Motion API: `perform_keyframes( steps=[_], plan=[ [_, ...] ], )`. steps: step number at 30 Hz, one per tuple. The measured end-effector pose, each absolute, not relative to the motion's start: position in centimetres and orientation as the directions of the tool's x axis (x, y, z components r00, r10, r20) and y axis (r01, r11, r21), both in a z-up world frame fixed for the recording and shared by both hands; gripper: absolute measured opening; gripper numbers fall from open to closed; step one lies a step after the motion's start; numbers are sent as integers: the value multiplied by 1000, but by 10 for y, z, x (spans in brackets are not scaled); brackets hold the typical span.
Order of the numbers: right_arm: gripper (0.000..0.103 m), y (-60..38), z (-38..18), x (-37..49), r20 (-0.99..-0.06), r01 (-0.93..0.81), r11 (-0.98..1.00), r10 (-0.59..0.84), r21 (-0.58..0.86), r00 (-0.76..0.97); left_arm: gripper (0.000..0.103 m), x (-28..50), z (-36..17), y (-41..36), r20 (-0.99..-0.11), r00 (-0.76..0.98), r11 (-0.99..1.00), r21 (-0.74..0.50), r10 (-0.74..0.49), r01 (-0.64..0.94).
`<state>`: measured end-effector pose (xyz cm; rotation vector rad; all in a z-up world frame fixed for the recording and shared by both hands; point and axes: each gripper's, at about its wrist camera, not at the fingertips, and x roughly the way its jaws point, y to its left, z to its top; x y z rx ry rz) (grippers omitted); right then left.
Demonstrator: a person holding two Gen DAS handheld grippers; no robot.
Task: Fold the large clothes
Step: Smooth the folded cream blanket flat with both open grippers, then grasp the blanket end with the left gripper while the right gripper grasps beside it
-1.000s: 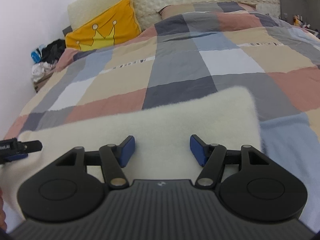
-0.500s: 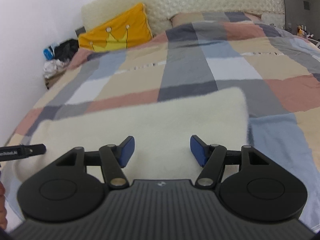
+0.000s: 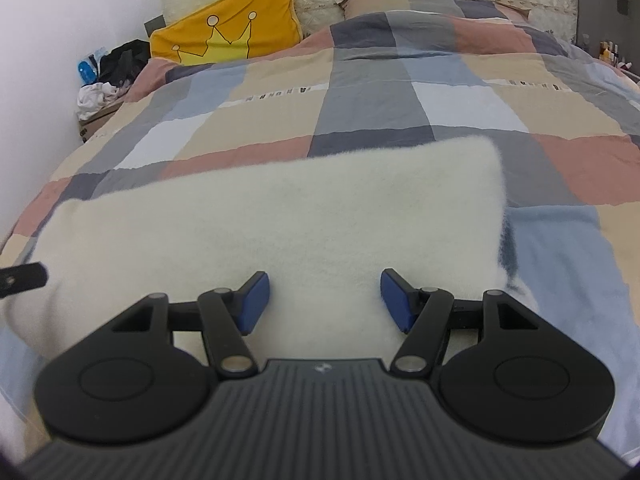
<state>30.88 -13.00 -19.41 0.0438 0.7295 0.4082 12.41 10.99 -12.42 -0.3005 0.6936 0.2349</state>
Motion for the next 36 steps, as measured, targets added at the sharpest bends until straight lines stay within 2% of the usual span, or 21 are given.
perform_keyframes(
  steps=[8, 13, 17, 20, 27, 36],
  plan=[
    [64, -131, -193, 309, -637, -338, 921, 380, 193, 671, 85, 105, -139, 94, -700, 714, 910, -308, -19, -278],
    [64, -132, -193, 310, -636, -334, 921, 381, 200, 671, 85, 110, -162, 110, -742, 666, 845, -403, -76, -352],
    [64, -132, -194, 310, -635, -330, 922, 379, 200, 673, 91, 113, -177, 129, -751, 652, 769, -477, -104, -426],
    [65, -131, -194, 310, -635, -330, 922, 379, 201, 673, 92, 115, -201, 151, -727, 644, 630, -620, -238, -467],
    [65, -133, -193, 310, -632, -329, 920, 388, 215, 671, 93, 114, -220, 174, -674, 682, 455, -721, -283, -523],
    [65, -136, -192, 310, -628, -328, 918, 393, 224, 672, 92, 125, -230, 191, -633, 722, 323, -770, -278, -551]
  ],
)
